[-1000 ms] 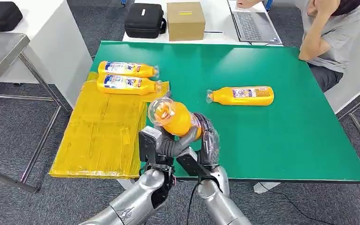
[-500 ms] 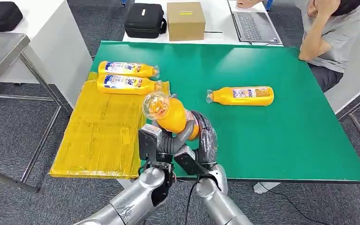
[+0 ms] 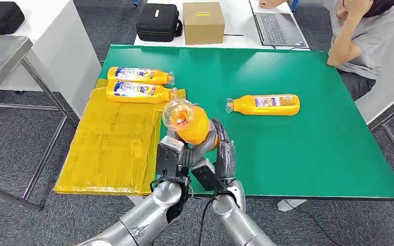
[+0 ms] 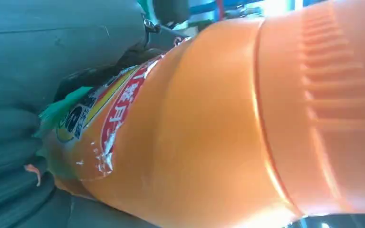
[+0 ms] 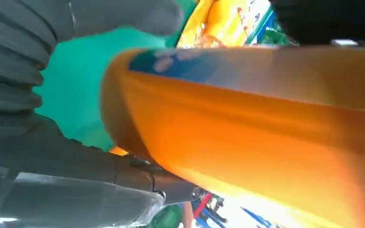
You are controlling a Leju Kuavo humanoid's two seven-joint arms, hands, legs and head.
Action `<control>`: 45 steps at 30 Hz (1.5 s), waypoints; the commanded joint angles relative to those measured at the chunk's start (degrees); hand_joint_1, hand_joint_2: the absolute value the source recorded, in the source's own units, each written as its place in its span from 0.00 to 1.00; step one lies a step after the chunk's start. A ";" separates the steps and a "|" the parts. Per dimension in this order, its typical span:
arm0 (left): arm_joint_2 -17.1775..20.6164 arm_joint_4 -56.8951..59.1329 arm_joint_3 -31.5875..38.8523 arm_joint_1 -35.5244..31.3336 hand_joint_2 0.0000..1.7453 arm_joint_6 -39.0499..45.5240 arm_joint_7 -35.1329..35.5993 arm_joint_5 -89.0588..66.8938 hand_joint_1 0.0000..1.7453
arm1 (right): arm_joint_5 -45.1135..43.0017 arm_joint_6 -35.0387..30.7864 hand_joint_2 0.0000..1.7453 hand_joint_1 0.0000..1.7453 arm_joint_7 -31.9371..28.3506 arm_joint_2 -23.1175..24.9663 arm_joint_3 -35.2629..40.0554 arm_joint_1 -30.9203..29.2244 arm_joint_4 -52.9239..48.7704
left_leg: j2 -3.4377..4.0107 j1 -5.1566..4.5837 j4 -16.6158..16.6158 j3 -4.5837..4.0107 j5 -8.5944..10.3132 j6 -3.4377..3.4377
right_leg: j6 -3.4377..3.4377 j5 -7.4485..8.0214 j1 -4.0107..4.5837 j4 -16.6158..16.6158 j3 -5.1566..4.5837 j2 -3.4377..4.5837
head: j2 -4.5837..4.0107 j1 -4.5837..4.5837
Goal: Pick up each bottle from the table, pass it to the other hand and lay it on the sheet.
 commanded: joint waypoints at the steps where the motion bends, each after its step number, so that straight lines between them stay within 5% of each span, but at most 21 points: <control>1: 1.68 3.21 -0.23 -1.26 1.00 5.49 0.13 -12.41 1.00 | -5.98 -0.02 1.00 0.00 0.09 0.85 6.78 -4.59 6.43 | 0.23 0.01 -0.01 0.26 -0.12 -0.10 | -0.09 -0.07 0.02 0.01 0.17 0.17 | 0.00 0.00; 7: 2.12 5.25 0.09 -2.17 1.00 7.91 0.13 -16.81 1.00 | -6.85 -0.02 1.00 0.00 0.09 0.62 6.88 -4.79 6.89 | 0.23 0.01 0.00 0.35 -0.18 -0.11 | -0.11 -0.13 0.02 0.03 0.25 0.16 | 0.00 0.00; 19: 3.61 18.04 20.51 -5.03 1.00 7.91 3.60 -50.19 1.00 | -13.62 1.27 1.00 0.00 0.09 -1.34 4.39 -2.75 6.98 | 0.15 0.00 -0.07 0.22 -0.05 -0.08 | -0.07 -0.03 0.01 -0.04 0.15 0.11 | 0.00 -0.02; 24: 5.63 16.23 32.21 -5.21 1.00 7.91 12.93 -69.41 1.00 | -13.04 0.66 1.00 0.00 0.09 -2.07 3.47 -1.31 5.14 | 0.25 0.05 -0.03 0.32 -0.10 -0.16 | -0.11 -0.07 0.05 0.00 0.20 0.18 | 0.00 -0.02; 34: 5.83 18.21 36.98 -6.81 1.00 7.91 13.94 -71.80 1.00 | -12.56 0.36 1.00 0.00 0.09 -2.70 3.75 -0.30 3.03 | 0.04 0.04 -0.02 0.17 -0.02 -0.15 | -0.10 -0.09 0.04 0.03 0.07 -0.02 | 0.00 -0.02; 40: 4.58 22.84 41.88 -10.44 1.00 6.99 7.62 -61.52 1.00 | -11.34 -0.02 1.00 0.00 0.09 -3.37 4.70 2.54 -1.13 | -0.05 0.07 0.05 0.13 -0.04 -0.16 | -0.11 -0.13 0.07 0.08 0.07 -0.10 | 0.00 0.00; 45: 5.87 23.27 40.09 -10.93 1.00 7.91 10.36 -64.74 1.00 | -11.51 0.25 1.00 0.00 0.09 -3.89 4.77 3.65 -2.46 | 0.01 0.04 0.00 0.27 -0.09 -0.18 | -0.12 -0.17 0.05 0.06 0.18 -0.06 | 0.00 0.00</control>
